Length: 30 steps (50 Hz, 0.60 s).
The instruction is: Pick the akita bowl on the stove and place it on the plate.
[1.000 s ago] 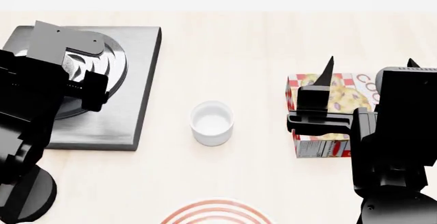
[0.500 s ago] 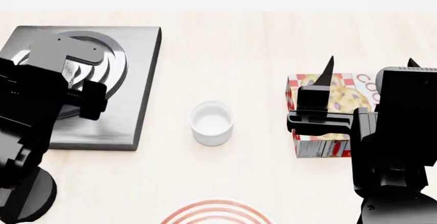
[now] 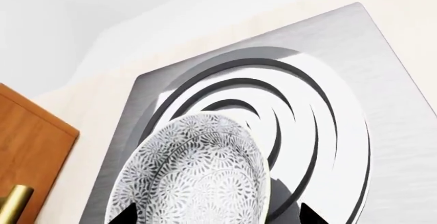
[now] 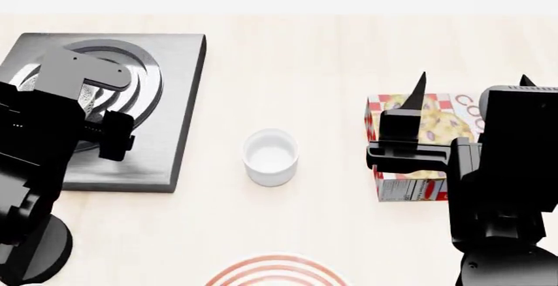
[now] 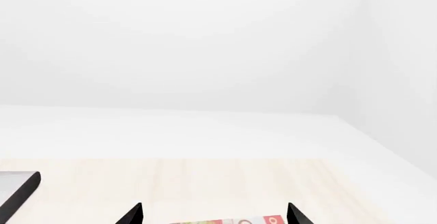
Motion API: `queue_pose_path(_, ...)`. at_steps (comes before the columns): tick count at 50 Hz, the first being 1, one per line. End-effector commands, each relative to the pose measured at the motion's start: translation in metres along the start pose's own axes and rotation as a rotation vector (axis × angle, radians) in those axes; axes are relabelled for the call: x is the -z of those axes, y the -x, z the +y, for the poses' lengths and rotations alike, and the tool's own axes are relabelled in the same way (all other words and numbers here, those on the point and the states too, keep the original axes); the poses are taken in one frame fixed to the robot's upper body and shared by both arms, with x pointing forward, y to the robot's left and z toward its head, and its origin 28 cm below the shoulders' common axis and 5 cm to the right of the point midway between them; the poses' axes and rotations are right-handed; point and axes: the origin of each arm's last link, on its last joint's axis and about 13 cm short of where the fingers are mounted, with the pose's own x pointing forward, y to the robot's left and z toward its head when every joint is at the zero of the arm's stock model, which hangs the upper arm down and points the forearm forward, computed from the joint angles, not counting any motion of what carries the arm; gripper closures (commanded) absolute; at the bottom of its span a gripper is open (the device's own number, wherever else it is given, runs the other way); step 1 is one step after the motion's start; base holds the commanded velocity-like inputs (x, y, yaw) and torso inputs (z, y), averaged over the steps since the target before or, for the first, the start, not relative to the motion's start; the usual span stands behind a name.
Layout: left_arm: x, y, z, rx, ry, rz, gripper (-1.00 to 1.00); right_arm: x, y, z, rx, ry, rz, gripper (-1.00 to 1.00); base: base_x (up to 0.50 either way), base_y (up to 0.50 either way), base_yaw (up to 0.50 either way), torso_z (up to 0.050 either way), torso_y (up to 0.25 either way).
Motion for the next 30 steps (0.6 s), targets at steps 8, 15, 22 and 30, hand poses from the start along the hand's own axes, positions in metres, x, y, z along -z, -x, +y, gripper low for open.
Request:
queue_pose_path(8, 0.0003, -0.0002, -0.0034, 0.034, 0.025, 0.009, -1.0, 0.0002, -0.0001, -0.0006, 0.006, -0.006, 0.001, -1.0, 0.0, 0.0, 0.0, 0.0, 0.0)
queue_pose_path(15, 0.0014, 0.0006, -0.0037, 0.039, 0.025, 0.01, 1.0, 0.0002, -0.0002, -0.0006, 0.006, -0.006, 0.001, -1.0, 0.0, 0.0, 0.0, 0.0, 0.0)
queue_pose_path(22, 0.0016, 0.0011, -0.0034, 0.042, 0.025, 0.008, 1.0, 0.0002, -0.0002, -0.0006, 0.006, -0.006, 0.001, -1.0, 0.0, 0.0, 0.0, 0.0, 0.0)
queue_pose_path(30, 0.0005, 0.0019, -0.0051, 0.053, 0.026, 0.001, 1.0, 0.0002, -0.0001, -0.0006, 0.006, -0.006, 0.001, -1.0, 0.0, 0.0, 0.0, 0.0, 0.0)
